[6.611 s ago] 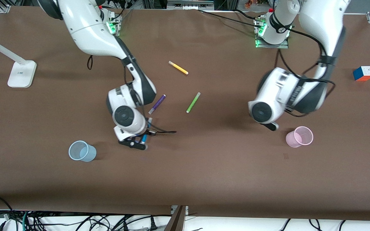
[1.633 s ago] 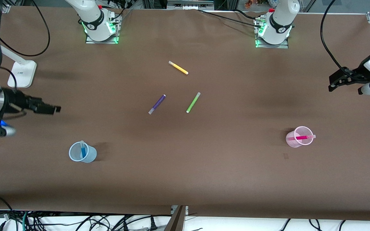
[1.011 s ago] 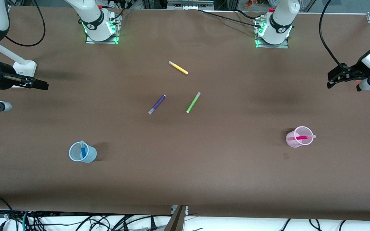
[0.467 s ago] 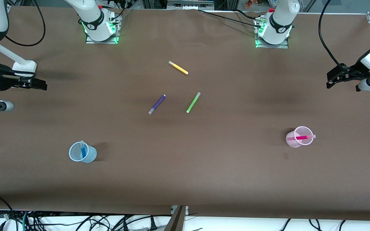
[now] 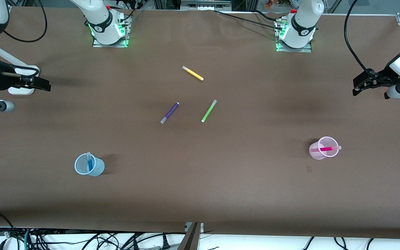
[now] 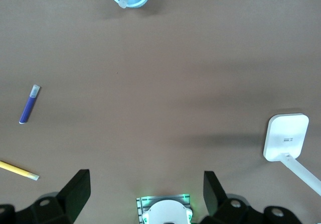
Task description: Place pink and blue markers in matching cups
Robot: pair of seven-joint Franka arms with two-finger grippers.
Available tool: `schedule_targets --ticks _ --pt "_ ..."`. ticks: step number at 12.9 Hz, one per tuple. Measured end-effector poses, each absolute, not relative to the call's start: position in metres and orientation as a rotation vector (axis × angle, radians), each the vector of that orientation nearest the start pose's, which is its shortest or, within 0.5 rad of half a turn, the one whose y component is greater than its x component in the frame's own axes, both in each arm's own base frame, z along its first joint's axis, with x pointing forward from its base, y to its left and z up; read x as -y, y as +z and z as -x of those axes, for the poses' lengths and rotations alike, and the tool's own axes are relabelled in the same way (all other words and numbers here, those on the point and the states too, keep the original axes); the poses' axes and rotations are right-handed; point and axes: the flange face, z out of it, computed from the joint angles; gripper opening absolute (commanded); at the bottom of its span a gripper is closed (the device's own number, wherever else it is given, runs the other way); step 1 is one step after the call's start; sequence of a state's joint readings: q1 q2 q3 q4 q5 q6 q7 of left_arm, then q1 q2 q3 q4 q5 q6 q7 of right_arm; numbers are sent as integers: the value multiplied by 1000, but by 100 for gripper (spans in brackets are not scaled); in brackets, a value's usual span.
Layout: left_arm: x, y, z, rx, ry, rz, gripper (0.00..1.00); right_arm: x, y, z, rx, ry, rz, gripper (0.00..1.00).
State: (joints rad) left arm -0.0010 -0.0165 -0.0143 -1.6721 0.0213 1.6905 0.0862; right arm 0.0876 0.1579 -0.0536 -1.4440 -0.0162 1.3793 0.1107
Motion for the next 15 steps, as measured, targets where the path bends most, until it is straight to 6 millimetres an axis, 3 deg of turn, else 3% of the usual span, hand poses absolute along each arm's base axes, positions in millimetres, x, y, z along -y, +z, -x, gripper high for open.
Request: schedule_targets --ticks 2,6,9,12,15 --pt "7 596 -559 -164 -53 3114 100 -16 583 -566 -123 236 3161 99" --pt "7 596 -559 -164 -53 3114 100 -9 617 -535 -123 116 3196 99" --pt "7 596 -559 -163 -53 3114 100 -13 615 -534 -105 128 3197 99" --pt "7 596 -559 -163 -53 3114 100 -30 610 -536 -55 144 3201 99" --pt "7 596 -559 -163 -53 3114 100 -30 609 -536 -57 145 3201 99"
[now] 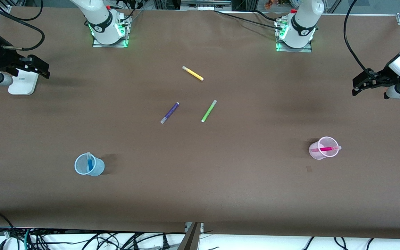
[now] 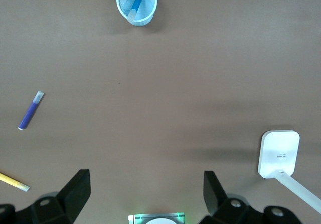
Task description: Place pink and blue markers in matching cups
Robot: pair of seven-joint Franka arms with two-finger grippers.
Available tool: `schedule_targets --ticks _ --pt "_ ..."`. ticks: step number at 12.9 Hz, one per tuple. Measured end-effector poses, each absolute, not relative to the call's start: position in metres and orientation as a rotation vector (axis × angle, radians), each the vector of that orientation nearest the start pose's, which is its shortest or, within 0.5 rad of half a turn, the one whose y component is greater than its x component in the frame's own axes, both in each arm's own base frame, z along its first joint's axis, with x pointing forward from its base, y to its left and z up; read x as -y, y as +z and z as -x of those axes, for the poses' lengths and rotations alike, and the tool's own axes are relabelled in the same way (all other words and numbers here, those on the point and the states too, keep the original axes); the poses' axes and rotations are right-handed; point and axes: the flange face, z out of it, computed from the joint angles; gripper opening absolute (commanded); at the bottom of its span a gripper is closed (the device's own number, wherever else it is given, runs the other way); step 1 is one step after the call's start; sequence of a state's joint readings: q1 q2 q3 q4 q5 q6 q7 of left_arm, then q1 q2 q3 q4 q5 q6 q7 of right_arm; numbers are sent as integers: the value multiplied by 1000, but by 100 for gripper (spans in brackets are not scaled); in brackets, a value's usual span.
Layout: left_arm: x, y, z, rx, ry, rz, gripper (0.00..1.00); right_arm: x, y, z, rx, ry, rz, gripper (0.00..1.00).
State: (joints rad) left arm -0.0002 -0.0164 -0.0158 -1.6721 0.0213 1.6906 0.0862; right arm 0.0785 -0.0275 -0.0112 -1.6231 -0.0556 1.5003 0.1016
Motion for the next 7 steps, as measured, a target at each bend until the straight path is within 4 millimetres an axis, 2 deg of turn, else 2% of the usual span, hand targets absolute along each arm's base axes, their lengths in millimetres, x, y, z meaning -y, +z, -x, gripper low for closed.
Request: schedule_targets --ticks 7 --pt "7 596 -559 -163 -53 3114 100 -27 604 -542 -66 157 3201 99"
